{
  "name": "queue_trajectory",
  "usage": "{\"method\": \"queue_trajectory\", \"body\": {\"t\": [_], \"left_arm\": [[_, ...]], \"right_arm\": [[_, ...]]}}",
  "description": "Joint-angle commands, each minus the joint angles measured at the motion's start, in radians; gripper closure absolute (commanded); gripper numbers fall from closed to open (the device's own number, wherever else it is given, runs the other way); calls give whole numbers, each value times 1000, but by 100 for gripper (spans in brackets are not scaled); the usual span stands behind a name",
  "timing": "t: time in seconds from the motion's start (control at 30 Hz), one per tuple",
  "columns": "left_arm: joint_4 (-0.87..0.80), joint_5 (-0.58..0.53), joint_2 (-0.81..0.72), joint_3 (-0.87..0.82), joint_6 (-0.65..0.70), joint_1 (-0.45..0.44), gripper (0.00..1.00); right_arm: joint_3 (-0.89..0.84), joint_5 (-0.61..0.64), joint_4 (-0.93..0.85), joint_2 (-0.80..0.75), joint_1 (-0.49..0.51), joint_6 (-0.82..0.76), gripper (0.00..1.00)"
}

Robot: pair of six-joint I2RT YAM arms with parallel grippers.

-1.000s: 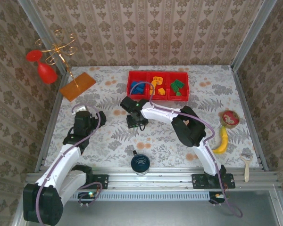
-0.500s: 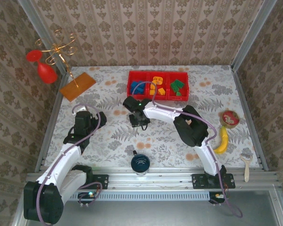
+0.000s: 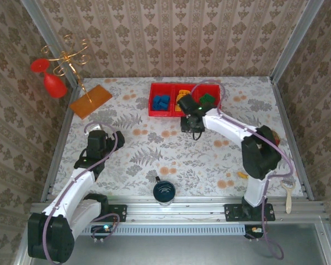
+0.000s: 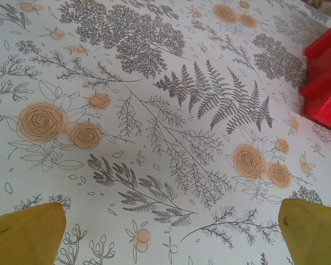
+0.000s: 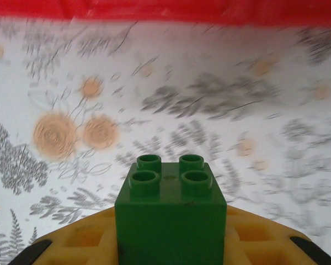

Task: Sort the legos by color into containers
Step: Place the lego in the container.

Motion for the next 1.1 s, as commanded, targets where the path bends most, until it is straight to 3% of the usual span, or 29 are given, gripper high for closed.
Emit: {"method": "queue_trajectory", "body": {"t": [0.0, 0.2, 0.4, 0.77, 1.07], "left_arm": [[-4, 3, -4, 35, -7, 8, 0], [0, 9, 15, 47, -3, 10, 0], [5, 21, 32, 58, -3, 12, 0], [5, 42, 50, 66, -4, 11, 0], [11, 74, 91, 85, 8, 12, 0]], "right_arm": [[-16, 80, -11, -70, -45, -44, 89], [39, 113, -8, -82, -155, -115, 87], [189, 137, -1, 41, -227, -181, 86], [519, 179, -35, 331, -273, -267, 80], [539, 175, -31, 385, -291, -271, 64]]}}
